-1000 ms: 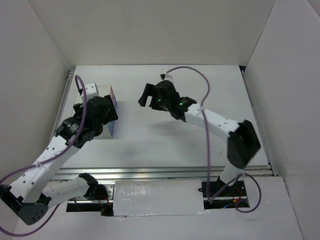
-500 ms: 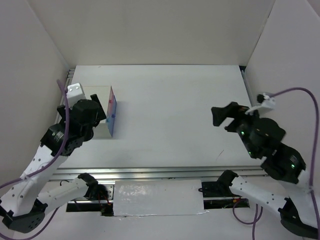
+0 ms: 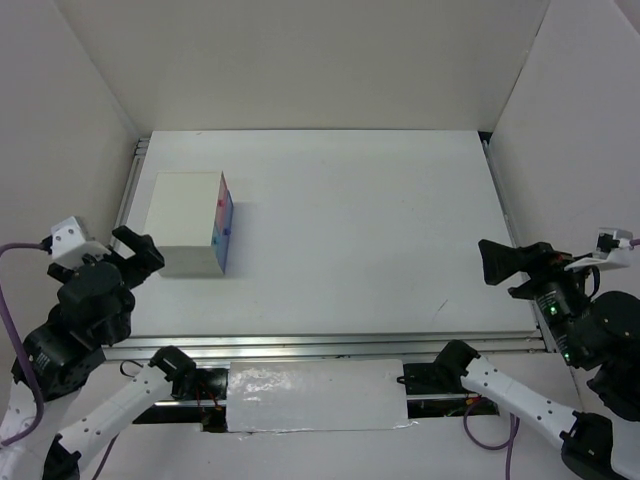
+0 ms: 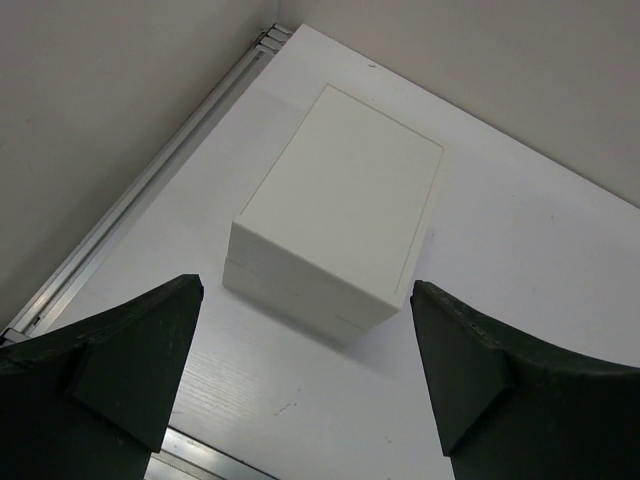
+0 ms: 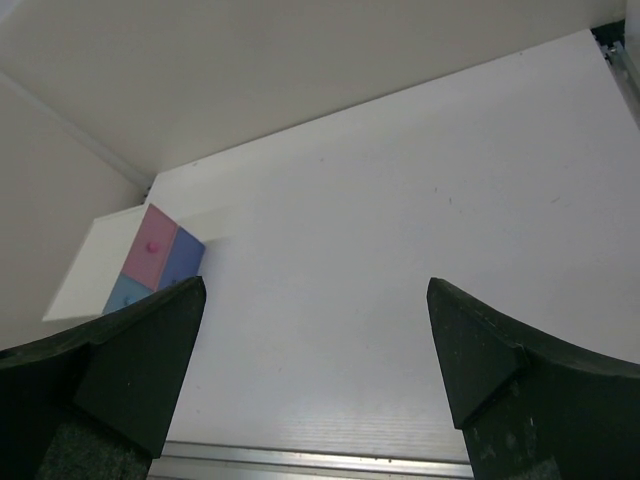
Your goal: Organize the makeup
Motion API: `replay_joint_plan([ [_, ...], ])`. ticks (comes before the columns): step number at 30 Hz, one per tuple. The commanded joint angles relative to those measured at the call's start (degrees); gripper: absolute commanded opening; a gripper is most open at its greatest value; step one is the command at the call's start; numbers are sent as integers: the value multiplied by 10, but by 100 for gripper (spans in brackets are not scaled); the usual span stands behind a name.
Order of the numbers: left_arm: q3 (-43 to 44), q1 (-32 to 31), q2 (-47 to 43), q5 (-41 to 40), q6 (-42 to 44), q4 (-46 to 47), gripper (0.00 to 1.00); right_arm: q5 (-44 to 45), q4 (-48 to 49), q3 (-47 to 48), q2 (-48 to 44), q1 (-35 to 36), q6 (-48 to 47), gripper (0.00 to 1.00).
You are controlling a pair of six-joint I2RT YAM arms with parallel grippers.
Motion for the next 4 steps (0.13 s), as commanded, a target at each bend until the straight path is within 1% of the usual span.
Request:
replay_joint_plan([
  [1, -9, 2, -6, -18, 1, 2, 99, -1, -1, -11, -11, 4, -6, 100],
  [4, -16, 2, -11, -22, -3, 4, 99, -2, 6, -13, -6, 4, -6, 100],
])
